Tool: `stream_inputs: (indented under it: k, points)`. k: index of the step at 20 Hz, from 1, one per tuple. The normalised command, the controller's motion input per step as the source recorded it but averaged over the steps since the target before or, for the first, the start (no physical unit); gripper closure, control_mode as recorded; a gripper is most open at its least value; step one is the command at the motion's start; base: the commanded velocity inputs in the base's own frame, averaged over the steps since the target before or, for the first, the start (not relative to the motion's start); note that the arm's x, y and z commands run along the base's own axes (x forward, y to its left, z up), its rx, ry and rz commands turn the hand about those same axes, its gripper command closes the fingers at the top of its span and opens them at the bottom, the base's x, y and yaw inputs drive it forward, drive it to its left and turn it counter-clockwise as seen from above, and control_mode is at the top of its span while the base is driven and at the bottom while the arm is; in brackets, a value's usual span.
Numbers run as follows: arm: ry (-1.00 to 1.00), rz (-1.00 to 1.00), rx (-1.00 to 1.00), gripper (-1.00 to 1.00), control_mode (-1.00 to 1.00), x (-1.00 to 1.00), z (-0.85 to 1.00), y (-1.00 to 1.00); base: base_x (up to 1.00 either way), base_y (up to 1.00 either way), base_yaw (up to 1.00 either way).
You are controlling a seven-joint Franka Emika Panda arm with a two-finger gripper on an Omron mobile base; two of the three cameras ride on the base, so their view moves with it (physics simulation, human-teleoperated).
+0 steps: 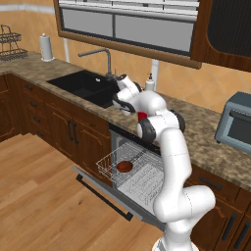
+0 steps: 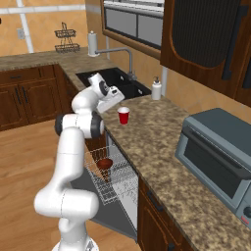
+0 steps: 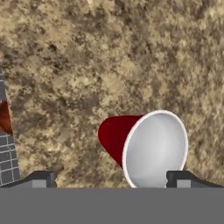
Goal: Pick up the cup and bowl from the counter, place them in the dishwasher, and close the dishwasher door.
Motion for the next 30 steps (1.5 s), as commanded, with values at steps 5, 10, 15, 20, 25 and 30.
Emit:
stream_inputs:
  k: [5, 10, 15, 20, 25, 30]
  points:
    - [0.00, 0.05, 0.00, -1.00, -1.00, 0.02, -0.22, -0.12, 0.00, 0.00, 0.00]
    - [0.00, 0.05, 0.00, -1.00, -1.00, 0.00, -0.18, -0.14, 0.00, 0.00, 0.00]
    - [0.00, 0.06, 0.02, -1.00, -1.00, 0.04, -0.19, -0.06, 0.00, 0.00, 0.00]
    - [0.00, 0.08, 0.02, -1.00, -1.00, 0.09, -0.18, 0.00, 0.00, 0.00, 0.00]
    - [0.00, 0.10, 0.00, -1.00, -1.00, 0.21, -0.10, 0.00, 0.00, 0.00, 0.00]
    - [0.00, 0.09, 0.00, -1.00, -1.00, 0.24, -0.10, 0.00, 0.00, 0.00, 0.00]
